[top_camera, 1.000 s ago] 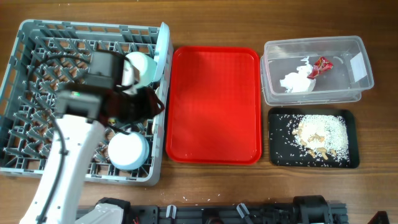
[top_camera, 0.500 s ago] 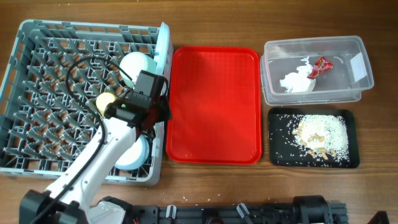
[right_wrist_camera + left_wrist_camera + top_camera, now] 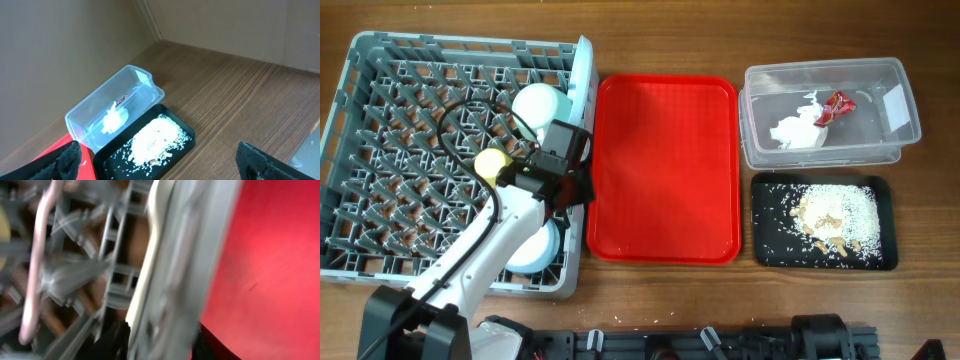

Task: Sort waste into correct bins and load items into the dishwasher rack

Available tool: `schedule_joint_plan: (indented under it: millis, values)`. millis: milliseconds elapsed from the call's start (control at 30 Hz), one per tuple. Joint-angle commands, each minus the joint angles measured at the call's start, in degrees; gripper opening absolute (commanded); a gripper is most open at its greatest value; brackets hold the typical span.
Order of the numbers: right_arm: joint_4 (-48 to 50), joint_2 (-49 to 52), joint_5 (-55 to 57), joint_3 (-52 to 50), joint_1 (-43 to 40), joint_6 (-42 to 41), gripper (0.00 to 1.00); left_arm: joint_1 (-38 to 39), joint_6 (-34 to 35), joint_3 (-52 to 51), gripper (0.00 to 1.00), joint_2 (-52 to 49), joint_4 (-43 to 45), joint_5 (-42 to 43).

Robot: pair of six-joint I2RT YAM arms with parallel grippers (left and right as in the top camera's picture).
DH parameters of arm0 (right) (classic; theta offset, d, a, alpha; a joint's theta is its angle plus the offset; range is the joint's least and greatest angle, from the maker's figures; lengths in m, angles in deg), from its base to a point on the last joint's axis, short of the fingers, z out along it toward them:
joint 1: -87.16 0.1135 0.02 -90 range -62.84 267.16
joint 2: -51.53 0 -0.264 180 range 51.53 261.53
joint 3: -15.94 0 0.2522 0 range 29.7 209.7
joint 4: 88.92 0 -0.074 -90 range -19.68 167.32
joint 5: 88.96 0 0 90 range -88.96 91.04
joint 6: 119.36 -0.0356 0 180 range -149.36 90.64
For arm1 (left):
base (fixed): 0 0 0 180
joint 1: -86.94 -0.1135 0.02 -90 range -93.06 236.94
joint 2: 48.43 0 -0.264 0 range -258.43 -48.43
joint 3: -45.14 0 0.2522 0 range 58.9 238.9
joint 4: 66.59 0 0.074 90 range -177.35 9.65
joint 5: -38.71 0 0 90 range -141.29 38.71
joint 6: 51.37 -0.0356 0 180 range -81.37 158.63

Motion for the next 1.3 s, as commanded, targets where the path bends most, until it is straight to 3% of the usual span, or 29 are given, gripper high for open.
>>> schedule_joint_plan:
  millis: [0, 200, 367, 633, 767, 967, 1133, 1267]
  values:
    - [0.09, 0.0, 0.63, -0.15, 0.02, 0.0, 1.0, 0.07, -0.72, -0.15, 0.4, -0.33, -6.21, 1.51]
    - [0.09, 0.02, 0.63, -0.15, 0.02, 0.02, 1.0, 0.07, -0.72, -0.15, 0.31, -0.33, -11.65, 7.61]
    - [0.09, 0.02, 0.63, -0.15, 0.02, 0.02, 1.0, 0.07, -0.7, -0.15, 0.07, -0.33, -11.21, 8.04]
    - [0.09, 0.02, 0.63, -0.15, 0.02, 0.0, 1.0, 0.07, -1.29, -0.15, 0.11, -0.33, -10.29, 7.76]
    - [0.09, 0.0, 0.63, -0.15, 0.02, 0.0, 1.0, 0.13, -7.21, -0.15, 0.08, -0.33, -4.76, 6.51]
    - [0.09, 0.02, 0.63, -0.15, 0.02, 0.0, 1.0, 2.82, -12.44, -0.15, 0.06, -0.33, -4.04, 3.93]
    - [0.09, 0.0, 0.63, -0.15, 0.02, 0.0, 1.0, 10.29, -12.98, -0.15, 0.05, -0.33, -3.63, -7.39]
    - [0.09, 0.02, 0.63, -0.15, 0.02, 0.0, 1.0, 10.78, -16.0, -0.15, 0.04, -0.33, -2.32, -8.13]
